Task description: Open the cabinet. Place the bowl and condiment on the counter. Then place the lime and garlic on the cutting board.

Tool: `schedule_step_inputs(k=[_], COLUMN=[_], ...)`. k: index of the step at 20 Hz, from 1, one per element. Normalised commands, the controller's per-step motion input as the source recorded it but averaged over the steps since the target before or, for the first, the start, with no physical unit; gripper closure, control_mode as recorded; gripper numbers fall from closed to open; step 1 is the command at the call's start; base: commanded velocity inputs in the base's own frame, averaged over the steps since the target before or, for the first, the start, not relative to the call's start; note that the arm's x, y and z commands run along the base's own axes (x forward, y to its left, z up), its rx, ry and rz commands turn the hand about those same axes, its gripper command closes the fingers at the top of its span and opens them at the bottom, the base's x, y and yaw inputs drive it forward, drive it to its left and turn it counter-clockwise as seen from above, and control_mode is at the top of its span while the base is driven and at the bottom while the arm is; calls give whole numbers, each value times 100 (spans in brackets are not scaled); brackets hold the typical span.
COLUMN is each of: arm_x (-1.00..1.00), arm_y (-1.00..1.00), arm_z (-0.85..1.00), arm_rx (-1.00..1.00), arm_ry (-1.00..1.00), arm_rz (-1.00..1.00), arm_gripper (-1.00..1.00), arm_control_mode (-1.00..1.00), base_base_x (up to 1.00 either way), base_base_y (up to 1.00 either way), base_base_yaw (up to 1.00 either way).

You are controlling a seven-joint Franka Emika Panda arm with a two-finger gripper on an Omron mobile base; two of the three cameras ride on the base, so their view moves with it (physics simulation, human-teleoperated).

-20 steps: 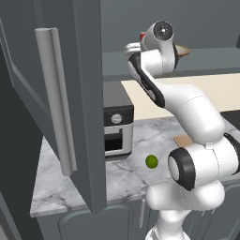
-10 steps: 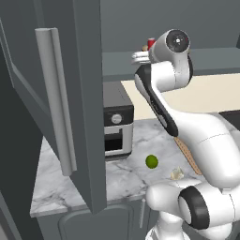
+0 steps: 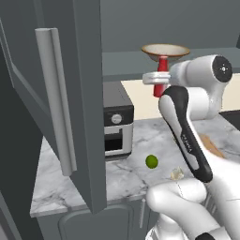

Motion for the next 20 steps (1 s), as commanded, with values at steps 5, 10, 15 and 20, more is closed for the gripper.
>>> schedule_step_inputs(k=[5,10,15,20], arm_x=[-100,-49,3,0], arm_y=[33,69,68,54], arm_z=[-98,-100,-91,-77], arm_rx=[10,1,0,0], arm_ry=[-2,-1,1,2], arm_rz=[33,39,44,43], arm_gripper=[100,100,100,100], arm_control_mode=[-100,-100,-100,-100], base_base_x=[0,0,0,0], base_base_y=[0,0,0,0], base_base_yaw=[0,0,0,0])
